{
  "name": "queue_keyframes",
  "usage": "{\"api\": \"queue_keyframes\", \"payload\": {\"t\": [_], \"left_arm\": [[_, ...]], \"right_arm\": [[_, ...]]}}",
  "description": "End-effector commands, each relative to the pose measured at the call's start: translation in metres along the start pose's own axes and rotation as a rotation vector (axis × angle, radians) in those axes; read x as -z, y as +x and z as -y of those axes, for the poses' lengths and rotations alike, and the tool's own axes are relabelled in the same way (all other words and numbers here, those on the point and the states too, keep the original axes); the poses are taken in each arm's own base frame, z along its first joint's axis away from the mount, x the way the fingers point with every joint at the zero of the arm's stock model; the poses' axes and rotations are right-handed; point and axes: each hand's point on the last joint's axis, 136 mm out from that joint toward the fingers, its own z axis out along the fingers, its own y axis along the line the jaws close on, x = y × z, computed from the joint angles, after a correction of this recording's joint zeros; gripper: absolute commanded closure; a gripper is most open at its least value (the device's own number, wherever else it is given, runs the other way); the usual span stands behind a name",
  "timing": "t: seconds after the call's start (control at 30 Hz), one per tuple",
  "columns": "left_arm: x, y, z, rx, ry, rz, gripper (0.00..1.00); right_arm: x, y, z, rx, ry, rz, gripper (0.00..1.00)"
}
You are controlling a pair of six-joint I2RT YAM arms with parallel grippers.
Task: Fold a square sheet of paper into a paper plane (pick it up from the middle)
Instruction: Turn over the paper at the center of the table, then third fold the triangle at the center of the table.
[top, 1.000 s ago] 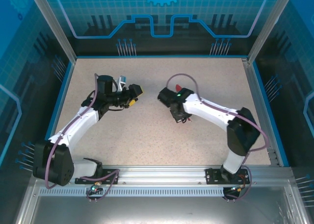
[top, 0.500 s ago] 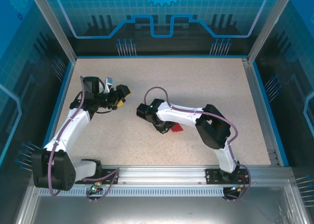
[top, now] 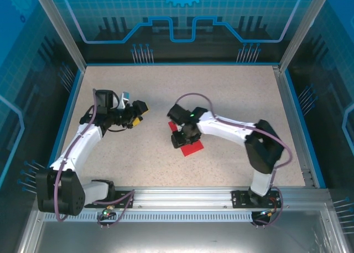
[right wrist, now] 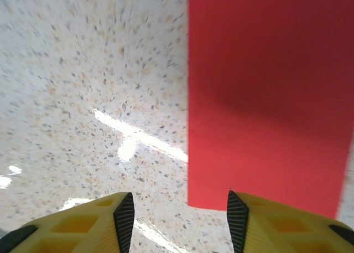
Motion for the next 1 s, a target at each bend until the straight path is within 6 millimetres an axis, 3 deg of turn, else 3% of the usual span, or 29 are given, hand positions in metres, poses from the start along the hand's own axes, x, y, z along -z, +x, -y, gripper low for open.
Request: {"api": "queue_keyframes", "payload": {"t": [0.0, 0.17, 0.27, 0.47, 0.57, 0.97], "left_arm": [[-0.021, 0.024, -0.003, -0.007, -0.007, -0.062, 0.27], [-0.064, 0.053, -0.001, -0.076, -0.061, -0.104, 0.30], [-0.088, 0.066, 0.000, -0.145, -0.120, -0.135, 0.32], [-0.133, 0.086, -0.014, -0.251, -0.249, -0.208, 0.49], [-0.147, 0.094, -0.018, -0.298, -0.298, -0.233, 0.52], [-0.167, 0.109, -0.068, -0.347, -0.471, -0.305, 0.69]], "right_arm": [[0.019, -0.006, 0.011, -0.074, -0.109, 0.050, 0.49], [0.023, 0.004, 0.060, -0.212, -0.158, 0.068, 0.48], [0.022, 0.011, 0.077, -0.259, -0.180, 0.072, 0.45], [0.014, 0.020, 0.091, -0.331, -0.259, 0.069, 0.45], [0.010, 0.022, 0.091, -0.347, -0.282, 0.067, 0.45], [-0.010, 0.032, 0.093, -0.381, -0.306, 0.014, 0.44]]}}
